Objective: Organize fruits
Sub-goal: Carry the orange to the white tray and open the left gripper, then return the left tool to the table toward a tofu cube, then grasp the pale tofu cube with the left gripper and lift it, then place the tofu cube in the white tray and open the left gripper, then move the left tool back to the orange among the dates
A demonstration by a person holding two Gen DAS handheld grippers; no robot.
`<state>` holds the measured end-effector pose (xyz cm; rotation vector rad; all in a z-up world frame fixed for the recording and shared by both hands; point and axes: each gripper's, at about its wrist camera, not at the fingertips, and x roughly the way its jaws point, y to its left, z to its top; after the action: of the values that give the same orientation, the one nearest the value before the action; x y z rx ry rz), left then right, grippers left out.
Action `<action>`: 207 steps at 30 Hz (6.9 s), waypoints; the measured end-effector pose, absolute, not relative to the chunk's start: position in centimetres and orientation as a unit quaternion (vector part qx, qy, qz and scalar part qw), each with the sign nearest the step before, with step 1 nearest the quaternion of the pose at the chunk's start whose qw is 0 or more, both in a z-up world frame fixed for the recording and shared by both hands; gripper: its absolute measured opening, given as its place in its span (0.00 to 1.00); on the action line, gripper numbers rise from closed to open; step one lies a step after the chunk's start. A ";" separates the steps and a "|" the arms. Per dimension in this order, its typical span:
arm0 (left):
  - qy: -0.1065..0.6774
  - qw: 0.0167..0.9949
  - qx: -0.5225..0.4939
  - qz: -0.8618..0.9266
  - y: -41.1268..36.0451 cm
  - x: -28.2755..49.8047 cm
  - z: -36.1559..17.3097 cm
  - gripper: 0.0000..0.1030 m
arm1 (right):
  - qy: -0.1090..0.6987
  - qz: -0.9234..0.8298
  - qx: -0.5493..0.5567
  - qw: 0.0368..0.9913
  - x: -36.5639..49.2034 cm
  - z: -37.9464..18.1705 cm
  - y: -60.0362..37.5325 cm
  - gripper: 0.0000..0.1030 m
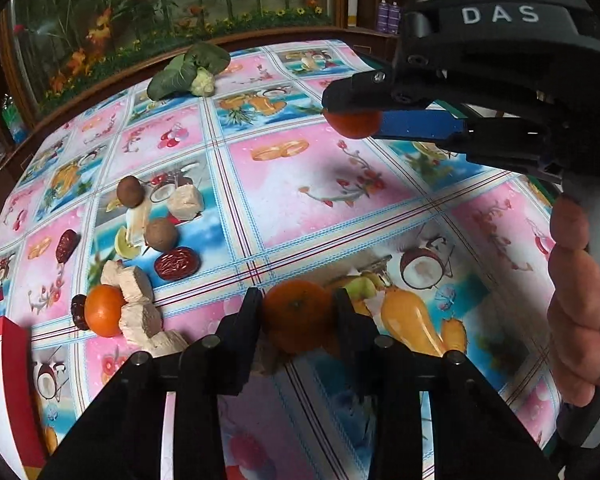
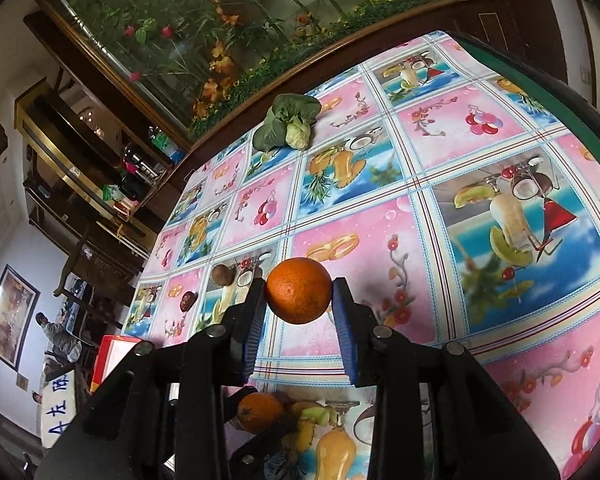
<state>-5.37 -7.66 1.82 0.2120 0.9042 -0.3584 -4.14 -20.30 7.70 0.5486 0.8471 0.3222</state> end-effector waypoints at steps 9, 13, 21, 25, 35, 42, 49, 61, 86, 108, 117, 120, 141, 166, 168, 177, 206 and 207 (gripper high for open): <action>0.393 0.907 0.060 -0.137 -4.3 -7.2 4.4 0.35 | 0.377 0.192 0.213 0.881 -5.5 8.6 -17.6 0.34; 0.366 0.925 0.040 -0.089 -0.3 -9.8 6.2 0.35 | 0.362 0.227 0.193 0.883 -6.6 9.3 -15.0 0.34; 0.334 0.940 -0.003 0.071 12.9 -14.4 8.8 0.35 | 0.346 0.326 0.164 0.864 -9.3 10.5 -4.2 0.35; 0.335 0.927 -0.005 0.167 19.2 -15.7 8.5 0.35 | 0.361 0.376 0.121 0.845 -10.1 10.2 4.7 0.35; 0.398 0.884 -0.067 0.236 26.8 -16.1 3.6 0.35 | 0.421 0.417 0.002 0.806 -12.1 7.3 18.1 0.35; 0.406 0.878 -0.063 0.244 27.8 -16.0 2.7 0.41 | 0.445 0.410 -0.063 0.794 -12.5 5.8 19.9 0.35; 0.391 0.882 -0.068 0.252 27.5 -16.9 3.5 0.75 | 0.427 0.429 -0.036 0.795 -12.6 7.2 18.4 0.42; 0.356 0.923 -0.027 0.144 18.5 -16.8 6.7 0.81 | 0.364 0.382 0.042 0.848 -11.2 10.2 6.3 0.57; 0.415 0.908 0.053 -0.001 4.5 -9.8 3.5 0.81 | 0.443 0.296 -0.116 0.838 -10.1 4.0 -6.4 0.24; 0.454 0.889 0.010 -0.052 -1.0 -4.6 0.9 0.49 | 0.413 0.216 0.074 0.882 -7.5 7.8 -13.3 0.22; 0.438 0.898 0.005 -0.043 0.4 -5.5 1.3 0.31 | 0.409 0.219 0.074 0.882 -7.5 7.8 -13.4 0.22; 0.429 0.902 -0.004 -0.039 1.3 -6.3 2.1 0.31 | 0.408 0.213 0.068 0.885 -7.3 7.6 -13.3 0.22; 0.362 0.925 -0.034 0.113 17.5 -16.5 6.8 0.31 | 0.344 0.432 0.075 0.830 -13.0 10.4 5.3 0.23; 0.415 0.889 -0.036 0.192 22.7 -18.0 2.4 0.63 | 0.428 0.442 -0.081 0.784 -16.1 5.8 16.3 0.24; 0.414 0.889 -0.034 0.193 22.6 -18.2 2.5 0.65 | 0.427 0.448 -0.066 0.783 -15.9 6.2 15.8 0.27; 0.378 0.909 -0.026 0.174 19.7 -18.3 5.5 0.76 | 0.391 0.431 0.014 0.813 -13.5 8.8 9.1 0.44; 0.416 0.908 0.050 0.027 7.4 -11.6 4.6 0.77 | 0.450 0.264 -0.036 0.852 -6.5 4.1 -2.4 0.44; 0.417 0.907 0.052 0.026 7.2 -11.4 4.5 0.77 | 0.449 0.264 -0.036 0.853 -6.5 4.1 -2.4 0.41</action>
<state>-11.41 7.24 4.55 0.1074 0.8598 0.0531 -6.51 -2.40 4.11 -0.0764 0.9446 0.5549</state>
